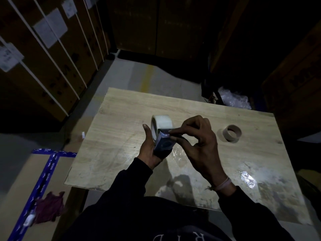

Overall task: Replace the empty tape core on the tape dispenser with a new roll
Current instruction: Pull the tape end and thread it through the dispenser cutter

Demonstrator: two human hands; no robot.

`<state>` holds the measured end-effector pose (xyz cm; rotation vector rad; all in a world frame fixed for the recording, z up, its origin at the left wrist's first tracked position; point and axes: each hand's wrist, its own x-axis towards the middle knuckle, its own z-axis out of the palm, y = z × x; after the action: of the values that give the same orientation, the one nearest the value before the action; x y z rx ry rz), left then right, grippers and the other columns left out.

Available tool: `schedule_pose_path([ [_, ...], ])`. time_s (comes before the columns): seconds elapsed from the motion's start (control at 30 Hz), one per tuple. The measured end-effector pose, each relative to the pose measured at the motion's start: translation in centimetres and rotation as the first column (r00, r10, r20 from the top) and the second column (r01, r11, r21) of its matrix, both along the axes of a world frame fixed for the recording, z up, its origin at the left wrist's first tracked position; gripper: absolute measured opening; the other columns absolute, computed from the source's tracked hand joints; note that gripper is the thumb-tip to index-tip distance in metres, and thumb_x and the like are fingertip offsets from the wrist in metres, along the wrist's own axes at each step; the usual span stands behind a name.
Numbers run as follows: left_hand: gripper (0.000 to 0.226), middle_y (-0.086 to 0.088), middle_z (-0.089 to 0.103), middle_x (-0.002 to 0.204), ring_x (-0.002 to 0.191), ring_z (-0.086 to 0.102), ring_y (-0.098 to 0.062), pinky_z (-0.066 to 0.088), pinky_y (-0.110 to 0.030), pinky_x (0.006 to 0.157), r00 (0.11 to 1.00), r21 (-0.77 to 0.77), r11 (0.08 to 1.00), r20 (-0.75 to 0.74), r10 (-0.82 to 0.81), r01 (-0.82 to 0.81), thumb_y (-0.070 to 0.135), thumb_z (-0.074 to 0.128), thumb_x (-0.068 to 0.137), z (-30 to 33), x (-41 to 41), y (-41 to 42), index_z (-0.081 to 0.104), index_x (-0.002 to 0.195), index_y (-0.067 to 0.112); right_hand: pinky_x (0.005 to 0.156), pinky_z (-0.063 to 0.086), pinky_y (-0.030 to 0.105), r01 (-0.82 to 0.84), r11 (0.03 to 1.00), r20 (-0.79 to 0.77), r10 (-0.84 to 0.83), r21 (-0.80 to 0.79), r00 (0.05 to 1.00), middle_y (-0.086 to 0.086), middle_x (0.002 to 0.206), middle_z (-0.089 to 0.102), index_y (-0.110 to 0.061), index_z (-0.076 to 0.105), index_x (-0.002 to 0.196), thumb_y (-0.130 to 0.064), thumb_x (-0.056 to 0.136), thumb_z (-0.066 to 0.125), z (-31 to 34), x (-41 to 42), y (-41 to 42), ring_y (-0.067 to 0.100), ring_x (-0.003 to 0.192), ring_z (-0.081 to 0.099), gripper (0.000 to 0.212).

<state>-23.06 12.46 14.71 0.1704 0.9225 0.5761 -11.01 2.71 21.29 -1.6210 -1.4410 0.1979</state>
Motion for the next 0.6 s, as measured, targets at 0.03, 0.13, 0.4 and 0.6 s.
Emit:
schedule_pose_path([
  [0.03, 0.095, -0.023, 0.082, 0.097, 0.078, 0.083, -0.034, 0.067, -0.04, 0.063, 0.999, -0.008, 1.0, 0.038, 0.008, -0.008, 0.081, 0.042, 0.093, -0.1, 0.1, 0.2, 0.05, 0.154, 0.008, 0.086, 0.048, 0.029, 0.008, 1.0, -0.063, -0.008, -0.001, 0.998, 0.004, 0.097, 0.064, -0.017, 0.085, 0.108, -0.019, 0.09, 0.088, 0.0, 0.0, 0.0, 0.024, 0.099, 0.059, 0.018],
  [0.13, 0.096, -0.025, 0.08, 0.113, 0.092, 0.083, -0.036, 0.067, -0.042, 0.069, 0.992, 0.008, 0.998, 0.102, 0.068, -0.069, 0.079, 0.045, 0.094, -1.2, 0.2, 0.6, 0.052, 0.152, 0.002, 0.084, 0.057, 0.031, 0.085, 0.996, -0.241, -0.092, -0.037, 0.966, 0.002, 0.106, 0.065, -0.015, 0.076, 0.124, -0.025, 0.086, 0.091, -0.7, 0.0, 0.2, 0.016, 0.096, 0.066, 0.042],
  [0.4, 0.097, -0.022, 0.075, 0.131, 0.118, 0.073, -0.041, 0.067, -0.045, 0.083, 0.987, 0.07, 0.987, -0.063, 0.147, -0.142, 0.088, 0.047, 0.086, -2.8, 1.2, 0.6, 0.067, 0.14, 0.01, 0.101, 0.057, 0.021, 0.074, 0.987, -0.342, -0.121, -0.145, 0.932, 0.001, 0.157, 0.049, -0.027, 0.022, 0.171, -0.045, 0.085, 0.085, -3.1, -2.4, -0.2, 0.013, 0.136, 0.06, 0.108],
  [0.6, 0.084, -0.019, 0.072, 0.137, 0.127, 0.069, -0.04, 0.051, -0.055, 0.113, 0.987, 0.158, 0.978, -0.065, 0.145, -0.133, 0.084, 0.047, 0.09, -2.9, 1.1, 0.6, 0.073, 0.135, 0.018, 0.124, 0.04, 0.054, 0.05, 0.998, -0.118, -0.045, 0.04, 0.992, 0.016, 0.168, 0.032, 0.0, 0.033, 0.165, -0.035, 0.092, 0.083, -2.3, -2.6, 0.0, 0.029, 0.163, 0.03, 0.094],
])
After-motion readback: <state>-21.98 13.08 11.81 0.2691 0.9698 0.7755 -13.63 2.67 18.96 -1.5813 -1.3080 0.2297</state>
